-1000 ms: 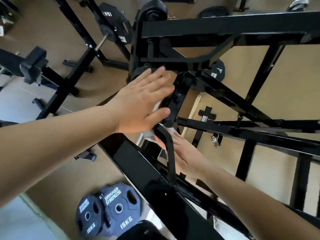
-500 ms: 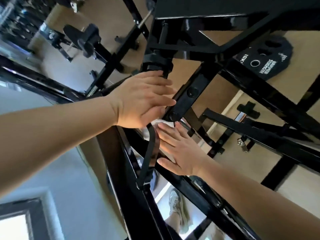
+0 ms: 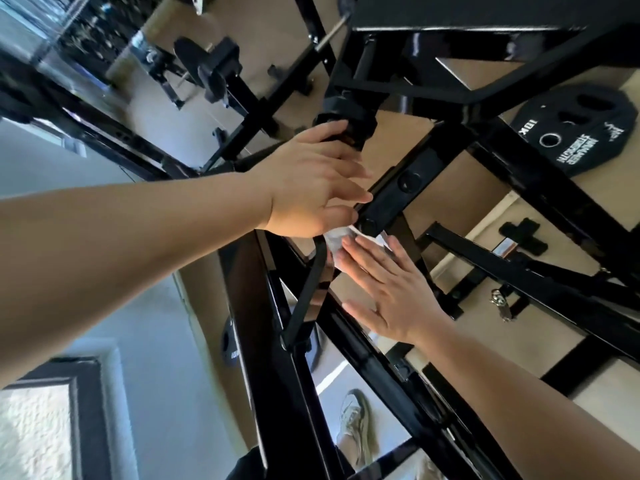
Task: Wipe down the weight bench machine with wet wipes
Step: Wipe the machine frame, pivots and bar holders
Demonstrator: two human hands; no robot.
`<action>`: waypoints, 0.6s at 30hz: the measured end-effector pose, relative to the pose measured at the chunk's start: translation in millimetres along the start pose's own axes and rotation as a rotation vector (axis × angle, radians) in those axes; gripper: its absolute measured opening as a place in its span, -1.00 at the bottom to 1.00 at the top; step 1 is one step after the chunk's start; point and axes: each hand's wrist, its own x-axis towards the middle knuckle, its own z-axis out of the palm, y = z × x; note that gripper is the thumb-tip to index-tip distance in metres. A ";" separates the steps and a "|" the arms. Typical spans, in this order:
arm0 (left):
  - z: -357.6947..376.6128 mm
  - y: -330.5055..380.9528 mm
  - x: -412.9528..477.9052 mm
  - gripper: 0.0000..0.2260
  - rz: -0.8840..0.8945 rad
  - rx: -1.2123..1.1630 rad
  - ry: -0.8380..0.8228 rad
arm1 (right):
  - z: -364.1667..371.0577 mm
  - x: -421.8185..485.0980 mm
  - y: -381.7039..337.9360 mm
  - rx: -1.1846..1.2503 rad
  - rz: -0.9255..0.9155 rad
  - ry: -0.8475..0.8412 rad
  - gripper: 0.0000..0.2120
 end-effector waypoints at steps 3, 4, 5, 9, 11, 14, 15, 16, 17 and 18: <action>-0.6 -0.9 -0.4 -0.54 -0.026 -0.011 0.022 | -4.3 0.8 -5.3 0.010 0.072 -0.002 -0.24; -0.8 -0.9 -0.1 -0.54 -0.026 -0.016 0.024 | -2.5 1.7 -13.0 0.041 0.084 -0.006 -0.22; -0.9 -0.9 0.2 -0.54 -0.024 -0.019 0.030 | 1.7 1.2 -20.1 0.069 0.080 -0.012 -0.21; -1.0 -0.1 -0.6 -0.56 -0.019 -0.017 0.059 | 5.7 -6.7 -9.2 0.015 0.071 -0.018 -0.23; -0.8 0.0 -1.0 -0.56 -0.020 -0.013 0.078 | 1.8 -7.2 -1.7 0.017 0.133 0.014 -0.27; -0.7 -0.2 -1.0 -0.57 -0.004 -0.026 0.107 | 5.3 2.8 -28.5 0.061 0.133 -0.037 -0.22; -0.6 -0.5 -1.3 -0.57 -0.007 -0.025 0.114 | 9.8 6.2 -42.8 0.058 0.086 -0.056 -0.21; -0.4 -0.5 -1.3 -0.57 -0.009 -0.024 0.116 | 13.8 8.0 -55.0 0.055 0.036 -0.063 -0.21; -0.3 -0.6 -1.2 -0.57 -0.007 -0.026 0.118 | 16.3 8.6 -61.3 0.055 -0.001 -0.058 -0.22; 0.3 -0.3 -1.2 -0.58 -0.005 -0.027 0.121 | 17.4 8.3 -60.6 0.054 -0.016 -0.041 -0.24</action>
